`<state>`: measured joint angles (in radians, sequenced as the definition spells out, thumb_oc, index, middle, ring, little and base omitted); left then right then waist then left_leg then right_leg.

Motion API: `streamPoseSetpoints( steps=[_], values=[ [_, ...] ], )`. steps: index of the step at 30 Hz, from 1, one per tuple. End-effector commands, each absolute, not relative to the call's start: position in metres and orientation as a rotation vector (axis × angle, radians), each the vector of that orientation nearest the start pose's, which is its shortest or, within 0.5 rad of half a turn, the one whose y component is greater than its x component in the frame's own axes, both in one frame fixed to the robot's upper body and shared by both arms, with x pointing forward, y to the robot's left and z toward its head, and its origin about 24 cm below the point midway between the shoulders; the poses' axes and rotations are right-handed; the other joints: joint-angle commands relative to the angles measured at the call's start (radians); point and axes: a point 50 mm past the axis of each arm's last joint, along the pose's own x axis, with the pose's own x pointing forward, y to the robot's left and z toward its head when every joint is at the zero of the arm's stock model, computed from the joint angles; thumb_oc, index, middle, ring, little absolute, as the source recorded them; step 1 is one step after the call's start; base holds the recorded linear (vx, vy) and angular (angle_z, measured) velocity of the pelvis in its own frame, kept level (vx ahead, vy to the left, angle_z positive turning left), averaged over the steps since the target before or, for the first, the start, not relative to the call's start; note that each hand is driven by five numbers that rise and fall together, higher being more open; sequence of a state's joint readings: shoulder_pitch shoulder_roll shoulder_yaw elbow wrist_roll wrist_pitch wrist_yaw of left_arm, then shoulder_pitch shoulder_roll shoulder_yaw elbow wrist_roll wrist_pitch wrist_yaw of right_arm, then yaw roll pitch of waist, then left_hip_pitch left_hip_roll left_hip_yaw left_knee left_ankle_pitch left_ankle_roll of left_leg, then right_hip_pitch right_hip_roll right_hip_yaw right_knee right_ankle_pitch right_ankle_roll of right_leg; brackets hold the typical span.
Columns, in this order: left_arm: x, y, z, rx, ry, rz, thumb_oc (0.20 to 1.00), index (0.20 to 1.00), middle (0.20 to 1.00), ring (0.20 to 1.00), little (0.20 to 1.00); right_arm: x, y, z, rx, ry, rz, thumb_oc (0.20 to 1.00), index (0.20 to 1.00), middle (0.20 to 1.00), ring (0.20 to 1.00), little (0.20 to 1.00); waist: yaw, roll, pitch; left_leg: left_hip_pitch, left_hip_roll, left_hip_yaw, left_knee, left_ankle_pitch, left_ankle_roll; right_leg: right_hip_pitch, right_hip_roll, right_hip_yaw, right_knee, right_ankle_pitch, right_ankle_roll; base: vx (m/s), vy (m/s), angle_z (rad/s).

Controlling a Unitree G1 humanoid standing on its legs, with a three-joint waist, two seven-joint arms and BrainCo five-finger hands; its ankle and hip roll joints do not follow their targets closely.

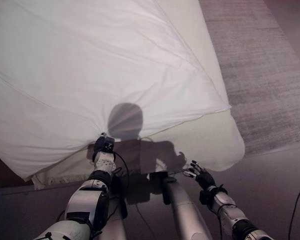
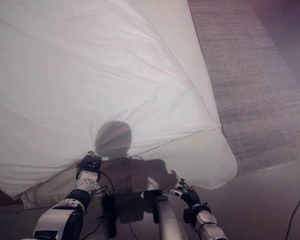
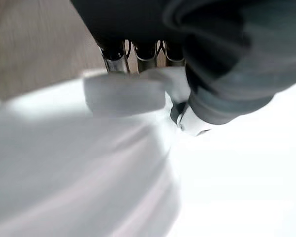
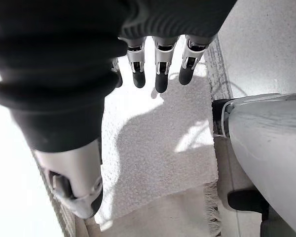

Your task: Make the bed

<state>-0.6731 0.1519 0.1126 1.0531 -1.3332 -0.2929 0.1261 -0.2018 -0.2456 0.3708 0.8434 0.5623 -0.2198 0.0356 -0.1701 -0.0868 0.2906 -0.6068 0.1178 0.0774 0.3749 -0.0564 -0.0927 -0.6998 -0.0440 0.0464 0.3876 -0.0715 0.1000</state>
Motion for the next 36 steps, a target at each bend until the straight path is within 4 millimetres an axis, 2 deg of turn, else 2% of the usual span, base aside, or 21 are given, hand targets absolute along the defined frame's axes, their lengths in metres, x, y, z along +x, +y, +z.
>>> streamPoseSetpoints(
  steps=[1, 2, 6, 8, 9, 10, 12, 13, 14, 16, 18, 21, 22, 27, 30, 32, 34, 36],
  values=[
    [0.362, 0.168, 0.047, -1.205, -0.039, 0.296, 0.2, 0.2, 0.2, 0.2, 0.2, 0.245, -0.157, -0.065, 0.227, 0.412, 0.133, 1.0, 1.0, 1.0, 1.0, 1.0, 0.009, 0.033, -0.04, -0.067, -0.022, -0.026, -0.02, 0.054, 0.02, 0.002, -0.022, -0.014, -0.011, 0.066, 0.038, 0.0, 0.0, 0.0],
    [0.361, 0.168, 0.046, -1.205, -0.038, 0.295, 0.2, 0.2, 0.2, 0.2, 0.2, 0.244, -0.157, -0.066, 0.229, 0.414, 0.132, 1.0, 1.0, 1.0, 1.0, 1.0, 0.011, 0.033, -0.04, -0.065, -0.023, -0.026, -0.021, 0.054, 0.02, 0.004, -0.022, -0.015, -0.012, 0.066, 0.038, 0.0, 0.0, 0.0],
    [0.356, 0.145, 0.063, -1.254, -0.124, 0.123, 0.2, 0.2, 0.2, 0.2, 0.2, 0.256, -0.131, -0.054, 0.453, 0.377, 0.191, 1.0, 1.0, 1.0, 1.0, 1.0, 0.038, 0.036, -0.012, -0.043, -0.036, -0.033, -0.034, 0.056, 0.027, 0.032, -0.026, -0.018, -0.024, 0.066, 0.037, 0.0, 0.006, 0.02],
    [0.354, 0.134, 0.077, -1.261, -0.168, 0.028, 0.2, 0.2, 0.2, 0.2, 0.2, 0.259, -0.112, -0.05, 0.631, 0.393, 0.237, 1.0, 1.0, 1.0, 1.0, 1.0, 0.055, 0.038, 0.004, -0.036, -0.044, -0.037, -0.038, 0.06, 0.03, 0.041, -0.029, -0.021, -0.026, 0.066, 0.037, 0.0, 0.018, 0.08],
    [0.353, 0.134, 0.077, -1.26, -0.168, 0.028, 0.2, 0.2, 0.2, 0.2, 0.2, 0.259, -0.112, -0.05, 0.632, 0.393, 0.238, 1.0, 1.0, 1.0, 1.0, 1.0, 0.056, 0.038, 0.001, -0.04, -0.044, -0.036, -0.041, 0.065, 0.03, 0.037, -0.029, -0.02, -0.028, 0.071, 0.037, 0.02, 0.008, 0.08],
    [0.349, 0.126, 0.086, -1.277, -0.2, -0.042, 0.2, 0.2, 0.2, 0.2, 0.2, 0.264, -0.095, -0.044, 0.756, 0.395, 0.287, 1.0, 1.0, 1.0, 1.0, 1.0, 0.072, 0.04, 0.015, -0.031, -0.051, -0.041, -0.044, 0.066, 0.033, 0.048, -0.031, -0.024, -0.025, 0.067, 0.035, 0.02, -0.001, 0.1],
    [0.346, 0.119, 0.092, -1.293, -0.219, -0.077, 0.2, 0.2, 0.2, 0.2, 0.2, 0.27, -0.081, -0.038, 0.856, 0.394, 0.305, 1.0, 1.0, 1.0, 1.0, 1.0, 0.087, 0.044, 0.03, -0.018, -0.059, -0.046, -0.045, 0.062, 0.035, 0.063, -0.033, -0.029, -0.022, 0.06, 0.034, 0.03, 0.002, 0.13],
    [0.346, 0.119, 0.092, -1.292, -0.219, -0.078, 0.2, 0.2, 0.2, 0.2, 0.2, 0.27, -0.081, -0.038, 0.856, 0.393, 0.305, 1.0, 1.0, 1.0, 1.0, 1.0, 0.088, 0.043, 0.028, -0.021, -0.059, -0.046, -0.047, 0.066, 0.035, 0.06, -0.033, -0.029, -0.024, 0.064, 0.033, 0.01, 0.019, 0.14],
    [0.343, 0.114, 0.1, -1.323, -0.252, -0.109, 0.2, 0.2, 0.2, 0.2, 0.2, 0.277, -0.065, -0.028, 0.982, 0.385, 0.339, 1.0, 1.0, 1.0, 1.0, 1.0, 0.103, 0.049, 0.038, -0.013, -0.065, -0.051, -0.056, 0.068, 0.038, 0.07, -0.037, -0.033, -0.029, 0.063, 0.033, 0.03, 0.028, 0.08],
    [0.34, 0.113, 0.109, -1.348, -0.291, -0.136, 0.2, 0.2, 0.2, 0.2, 0.2, 0.281, -0.047, -0.018, 1.072, 0.389, 0.4, 1.0, 1.0, 1.0, 1.0, 1.0, 0.118, 0.054, 0.048, -0.008, -0.07, -0.054, -0.058, 0.066, 0.039, 0.078, -0.041, -0.038, -0.029, 0.06, 0.033, 0.03, 0.022, 0.06],
    [0.339, 0.112, 0.114, -1.353, -0.305, -0.146, 0.2, 0.2, 0.2, 0.2, 0.2, 0.283, -0.042, -0.013, 1.092, 0.386, 0.423, 1.0, 1.0, 1.0, 1.0, 1.0, 0.124, 0.055, 0.047, -0.015, -0.072, -0.056, -0.061, 0.071, 0.04, 0.073, -0.042, -0.04, -0.029, 0.064, 0.032, 0.01, 0.004, 0.1],
    [0.33, 0.113, 0.137, -1.371, -0.402, -0.191, 0.2, 0.2, 0.2, 0.2, 0.2, 0.294, -0.025, 0.01, 1.183, 0.347, 0.476, 1.0, 1.0, 1.0, 1.0, 1.0, 0.152, 0.062, 0.063, -0.011, -0.089, -0.07, -0.061, 0.069, 0.046, 0.085, -0.05, -0.05, -0.024, 0.056, 0.03, 0.04, 0.012, 0.14],
    [0.33, 0.113, 0.138, -1.37, -0.402, -0.191, 0.2, 0.2, 0.2, 0.2, 0.2, 0.294, -0.025, 0.01, 1.184, 0.347, 0.476, 1.0, 1.0, 1.0, 1.0, 1.0, 0.152, 0.062, 0.062, -0.014, -0.089, -0.07, -0.063, 0.073, 0.046, 0.082, -0.05, -0.05, -0.026, 0.06, 0.03, 0.02, 0.011, 0.18],
    [0.319, 0.121, 0.17, -1.362, -0.54, -0.236, 0.2, 0.2, 0.2, 0.2, 0.2, 0.31, -0.023, 0.038, 1.323, 0.247, 0.429, 1.0, 1.0, 1.0, 1.0, 1.0, 0.168, 0.074, 0.07, -0.018, -0.105, -0.078, -0.061, 0.067, 0.052, 0.086, -0.057, -0.059, -0.026, 0.05, 0.028, 0.03, 0.019, 0.1],
    [0.314, 0.126, 0.179, -1.352, -0.581, -0.227, 0.2, 0.2, 0.2, 0.2, 0.2, 0.315, -0.025, 0.05, 1.37, 0.193, 0.409, 1.0, 1.0, 1.0, 1.0, 1.0, 0.171, 0.079, 0.067, -0.031, -0.108, -0.08, -0.061, 0.072, 0.053, 0.077, -0.061, -0.061, -0.026, 0.055, 0.028, 0.02, 0.022, 0.11],
    [0.309, 0.133, 0.189, -1.343, -0.632, -0.206, 0.2, 0.2, 0.2, 0.2, 0.2, 0.326, -0.037, 0.07, 1.425, 0.084, 0.383, 1.0, 1.0, 1.0, 1.0, 1.0, 0.173, 0.088, 0.066, -0.034, -0.113, -0.082, -0.061, 0.072, 0.054, 0.074, -0.066, -0.066, -0.026, 0.053, 0.028, 0.03, 0.012, 0.09],
    [0.309, 0.132, 0.189, -1.343, -0.631, -0.205, 0.2, 0.2, 0.2, 0.2, 0.2, 0.326, -0.037, 0.07, 1.425, 0.084, 0.383, 1.0, 1.0, 1.0, 1.0, 1.0, 0.173, 0.088, 0.065, -0.034, -0.113, -0.083, -0.061, 0.072, 0.054, 0.074, -0.066, -0.066, -0.026, 0.053, 0.028, 0.01, 0.011, 0.12],
    [0.304, 0.146, 0.193, -1.319, -0.675, -0.124, 0.2, 0.2, 0.2, 0.2, 0.2, 0.334, -0.059, 0.093, 1.488, -0.07, 0.336, 1.0, 1.0, 1.0, 1.0, 1.0, 0.172, 0.096, 0.063, -0.041, -0.117, -0.086, -0.062, 0.071, 0.058, 0.071, -0.07, -0.069, -0.03, 0.055, 0.03, 0.03, 0.034, 0.02]
  ],
)
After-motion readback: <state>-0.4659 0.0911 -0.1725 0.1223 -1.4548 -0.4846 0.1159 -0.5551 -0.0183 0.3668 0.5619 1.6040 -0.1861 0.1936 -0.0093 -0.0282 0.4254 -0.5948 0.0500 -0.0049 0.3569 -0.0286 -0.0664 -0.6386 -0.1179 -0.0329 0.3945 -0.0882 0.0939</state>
